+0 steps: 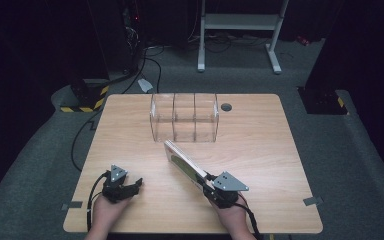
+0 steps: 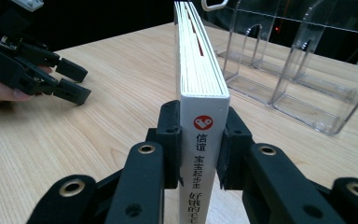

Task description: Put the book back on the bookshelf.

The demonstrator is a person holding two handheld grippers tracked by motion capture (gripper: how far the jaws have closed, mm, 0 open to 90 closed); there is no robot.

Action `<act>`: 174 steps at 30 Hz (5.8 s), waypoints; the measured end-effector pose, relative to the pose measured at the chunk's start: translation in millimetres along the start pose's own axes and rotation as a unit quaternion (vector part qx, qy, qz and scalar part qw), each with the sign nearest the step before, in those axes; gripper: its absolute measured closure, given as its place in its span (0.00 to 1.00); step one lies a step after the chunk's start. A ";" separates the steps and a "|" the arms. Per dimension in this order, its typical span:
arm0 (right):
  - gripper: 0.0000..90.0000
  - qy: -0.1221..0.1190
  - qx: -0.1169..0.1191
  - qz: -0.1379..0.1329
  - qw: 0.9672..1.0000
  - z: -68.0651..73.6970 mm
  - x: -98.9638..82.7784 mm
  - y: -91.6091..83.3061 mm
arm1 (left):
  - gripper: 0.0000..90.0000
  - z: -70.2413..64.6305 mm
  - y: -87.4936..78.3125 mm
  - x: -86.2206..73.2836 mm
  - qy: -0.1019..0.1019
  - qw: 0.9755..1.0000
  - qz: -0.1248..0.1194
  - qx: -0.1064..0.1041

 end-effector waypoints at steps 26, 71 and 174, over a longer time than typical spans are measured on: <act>0.82 0.047 -0.090 -0.003 0.995 -37.4 -14.5 -45.7 | 0.34 5.6 13.1 10.9 -0.010 1.000 0.001 0.010; 0.82 0.065 -0.161 0.019 0.985 -57.8 -5.9 -46.1 | 0.35 5.4 12.2 10.2 -0.010 1.000 0.001 0.010; 0.82 0.097 -0.271 0.004 0.958 -133.5 64.4 64.7 | 0.36 4.6 9.6 8.3 -0.009 1.000 -0.001 0.011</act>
Point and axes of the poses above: each handheld gripper's, and its own axes: y roughly forward along the jaws, x roughly out of its top, z roughly to its left, the point moved 10 cm from there along y, roughly forward along the jaws, and after that the axes turned 7 degrees about x, right-handed, at the moved point
